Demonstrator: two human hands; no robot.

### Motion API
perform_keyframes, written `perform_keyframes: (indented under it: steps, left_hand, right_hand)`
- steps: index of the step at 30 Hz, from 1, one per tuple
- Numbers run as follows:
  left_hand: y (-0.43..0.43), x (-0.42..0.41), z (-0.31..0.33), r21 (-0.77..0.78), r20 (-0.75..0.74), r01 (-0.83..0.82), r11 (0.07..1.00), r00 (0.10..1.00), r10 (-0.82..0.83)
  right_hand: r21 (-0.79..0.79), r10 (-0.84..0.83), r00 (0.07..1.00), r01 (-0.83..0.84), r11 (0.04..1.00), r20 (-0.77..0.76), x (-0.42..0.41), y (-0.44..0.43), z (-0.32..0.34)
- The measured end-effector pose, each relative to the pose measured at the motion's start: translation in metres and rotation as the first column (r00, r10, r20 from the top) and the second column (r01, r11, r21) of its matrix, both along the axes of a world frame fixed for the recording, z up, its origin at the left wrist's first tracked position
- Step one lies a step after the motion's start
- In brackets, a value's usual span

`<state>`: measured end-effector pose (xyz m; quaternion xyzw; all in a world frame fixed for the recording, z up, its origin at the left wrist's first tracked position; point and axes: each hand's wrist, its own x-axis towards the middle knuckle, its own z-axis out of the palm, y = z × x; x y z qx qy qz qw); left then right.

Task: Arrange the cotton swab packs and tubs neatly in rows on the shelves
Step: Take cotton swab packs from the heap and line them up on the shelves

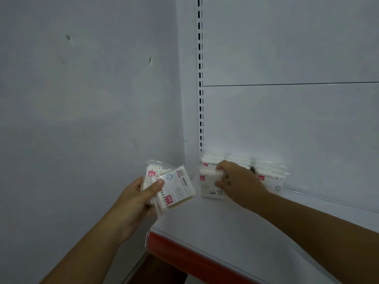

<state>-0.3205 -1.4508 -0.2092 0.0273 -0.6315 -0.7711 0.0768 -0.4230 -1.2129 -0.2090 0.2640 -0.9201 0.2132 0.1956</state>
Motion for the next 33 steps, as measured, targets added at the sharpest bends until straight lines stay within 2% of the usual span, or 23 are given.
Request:
perform_keyframes:
  steps: [2,4,7,9,11,13,15,17,19,21,23,25,31,33]
  left_hand:
    - [-0.008,-0.014,-0.003,-0.006,0.005,0.032,0.999,0.999,-0.032]
    - [-0.010,-0.028,-0.005,-0.006,0.018,0.068,0.998,0.997,-0.068]
    - [-0.010,-0.054,-0.001,-0.023,0.014,0.135,0.991,0.991,-0.135]
    - [-0.006,-0.072,0.004,-0.023,-0.008,0.210,0.977,0.978,-0.210]
    - [0.005,-0.089,0.012,-0.024,-0.009,0.284,0.959,0.959,-0.284]
    - [0.021,-0.104,0.019,-0.049,-0.032,0.328,0.943,0.944,-0.329]
    - [0.036,-0.115,0.022,-0.097,-0.077,0.348,0.933,0.932,-0.355]
    - [0.048,-0.121,0.020,-0.114,-0.120,0.353,0.929,0.923,-0.365]
    - [0.052,-0.128,0.016,-0.017,-0.139,0.359,0.933,0.924,-0.358]
    - [0.051,-0.135,0.014,0.113,-0.113,0.371,0.922,0.927,-0.359]
    - [0.048,-0.139,0.014,0.232,-0.055,0.421,0.877,0.906,-0.421]
    - [0.047,-0.138,0.013,0.297,-0.033,0.494,0.817,0.860,-0.509]
    - [0.049,-0.141,0.009,0.245,-0.063,0.603,0.759,0.791,-0.609]
    - [0.053,-0.141,0.010,0.199,-0.056,0.600,0.775,0.796,-0.602]
  right_hand:
    - [0.204,-0.003,0.947,0.072,0.976,-0.320,-0.022,-0.006,-0.006]
    - [0.297,-0.032,0.908,0.170,0.940,-0.418,-0.037,-0.006,-0.006]
    - [0.283,-0.076,0.918,0.197,0.939,-0.388,-0.042,-0.004,-0.003]
    - [0.119,-0.072,0.931,0.122,0.985,-0.359,-0.032,-0.002,0.008]
    - [-0.056,-0.016,0.979,0.004,0.998,-0.202,-0.013,-0.003,0.033]
    - [-0.033,0.045,0.999,-0.045,0.998,0.013,0.001,-0.004,0.053]
    - [0.046,-0.010,0.994,0.005,0.999,0.112,0.011,-0.004,0.064]
    - [-0.009,-0.120,0.982,0.122,0.992,0.145,0.015,0.003,0.066]
    - [-0.103,-0.199,0.960,0.222,0.970,0.198,0.017,0.018,0.062]
    - [-0.170,-0.339,0.906,0.387,0.906,0.255,0.019,0.036,0.052]
    - [-0.096,-0.518,0.809,0.560,0.823,0.278,0.022,0.047,0.038]
    - [0.034,-0.629,0.736,0.643,0.765,0.250,0.023,0.045,0.020]
    - [0.350,-0.694,0.712,0.626,0.697,0.109,0.022,0.025,0.000]
    - [0.367,-0.709,0.704,0.650,0.665,0.037,0.026,0.033,0.010]
